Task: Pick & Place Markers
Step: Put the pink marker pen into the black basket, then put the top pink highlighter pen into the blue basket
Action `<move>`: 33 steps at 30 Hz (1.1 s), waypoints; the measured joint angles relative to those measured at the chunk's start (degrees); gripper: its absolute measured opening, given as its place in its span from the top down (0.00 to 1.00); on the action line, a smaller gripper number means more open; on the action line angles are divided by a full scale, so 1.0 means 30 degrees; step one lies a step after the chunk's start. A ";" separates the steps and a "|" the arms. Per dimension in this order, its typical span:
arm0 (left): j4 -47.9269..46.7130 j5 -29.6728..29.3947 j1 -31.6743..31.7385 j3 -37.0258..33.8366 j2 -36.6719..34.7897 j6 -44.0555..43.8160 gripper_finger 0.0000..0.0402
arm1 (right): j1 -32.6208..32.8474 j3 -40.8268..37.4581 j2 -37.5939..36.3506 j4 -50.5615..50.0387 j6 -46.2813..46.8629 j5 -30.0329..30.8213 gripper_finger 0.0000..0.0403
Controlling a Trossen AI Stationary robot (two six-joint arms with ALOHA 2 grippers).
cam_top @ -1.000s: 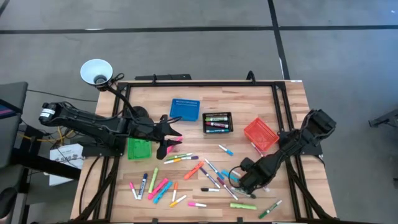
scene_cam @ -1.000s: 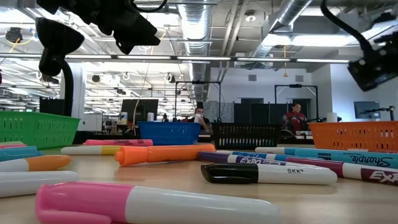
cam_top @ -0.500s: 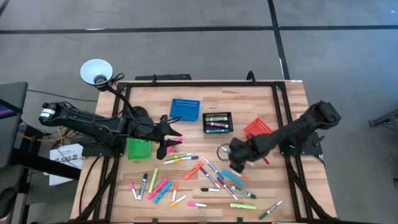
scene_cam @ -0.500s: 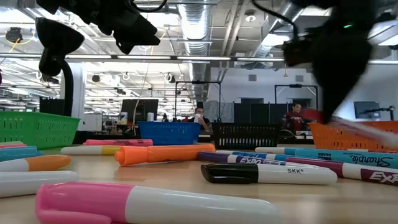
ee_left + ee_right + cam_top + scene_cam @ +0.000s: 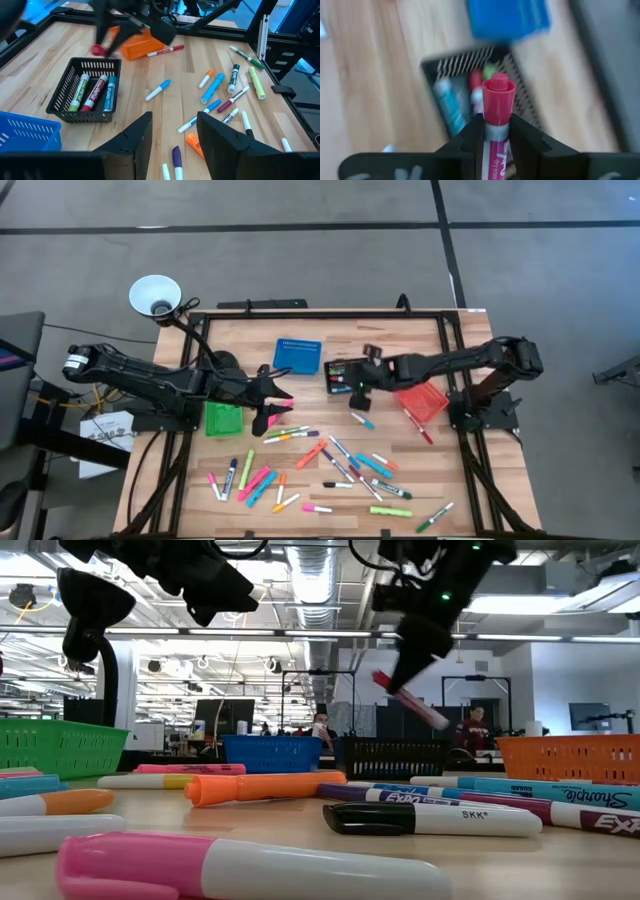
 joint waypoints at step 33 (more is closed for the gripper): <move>0.1220 0.0010 -0.0002 0.0000 0.0000 0.0053 0.63 | -0.1043 0.1072 0.3122 0.1669 -0.2888 -0.2014 0.49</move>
